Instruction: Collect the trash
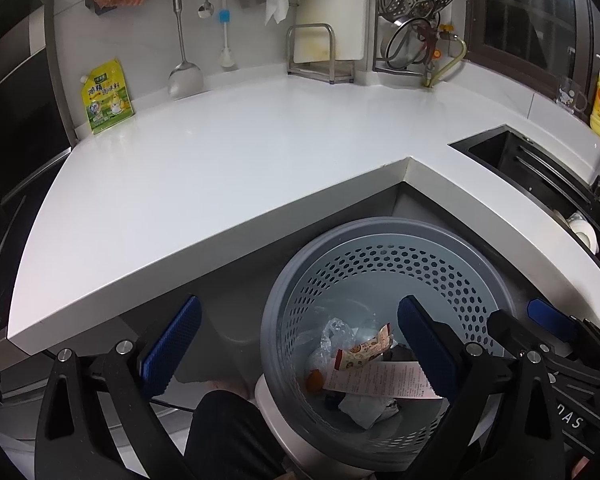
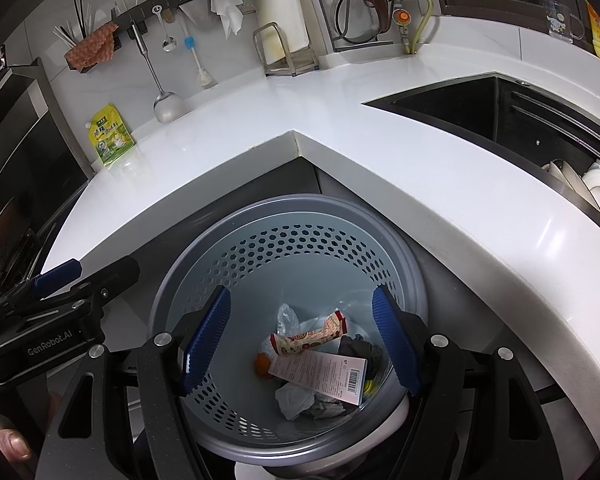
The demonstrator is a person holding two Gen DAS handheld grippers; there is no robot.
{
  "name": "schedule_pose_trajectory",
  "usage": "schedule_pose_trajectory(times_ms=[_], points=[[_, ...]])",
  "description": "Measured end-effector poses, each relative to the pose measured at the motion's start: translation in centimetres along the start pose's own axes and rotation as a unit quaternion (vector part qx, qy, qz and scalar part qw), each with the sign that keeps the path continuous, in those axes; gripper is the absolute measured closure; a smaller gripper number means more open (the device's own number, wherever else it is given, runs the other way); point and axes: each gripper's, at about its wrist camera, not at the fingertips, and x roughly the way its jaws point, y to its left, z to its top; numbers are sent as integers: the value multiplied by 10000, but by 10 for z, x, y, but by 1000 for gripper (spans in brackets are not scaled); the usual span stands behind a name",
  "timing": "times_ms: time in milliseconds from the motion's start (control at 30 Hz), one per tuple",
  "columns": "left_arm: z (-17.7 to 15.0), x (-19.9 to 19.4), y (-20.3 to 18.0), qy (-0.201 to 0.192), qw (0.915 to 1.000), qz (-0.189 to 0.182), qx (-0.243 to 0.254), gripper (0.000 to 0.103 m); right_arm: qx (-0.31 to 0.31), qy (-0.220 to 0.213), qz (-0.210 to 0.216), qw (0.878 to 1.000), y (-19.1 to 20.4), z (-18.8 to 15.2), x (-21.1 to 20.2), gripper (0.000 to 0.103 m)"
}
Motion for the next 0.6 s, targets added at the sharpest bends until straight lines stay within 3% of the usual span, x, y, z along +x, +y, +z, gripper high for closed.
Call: schedule_pose_trajectory(times_ms=[600], points=[[1,0,3,0,10000,6,-7,6,-7,-2,1,10000,0,-1,0,33]])
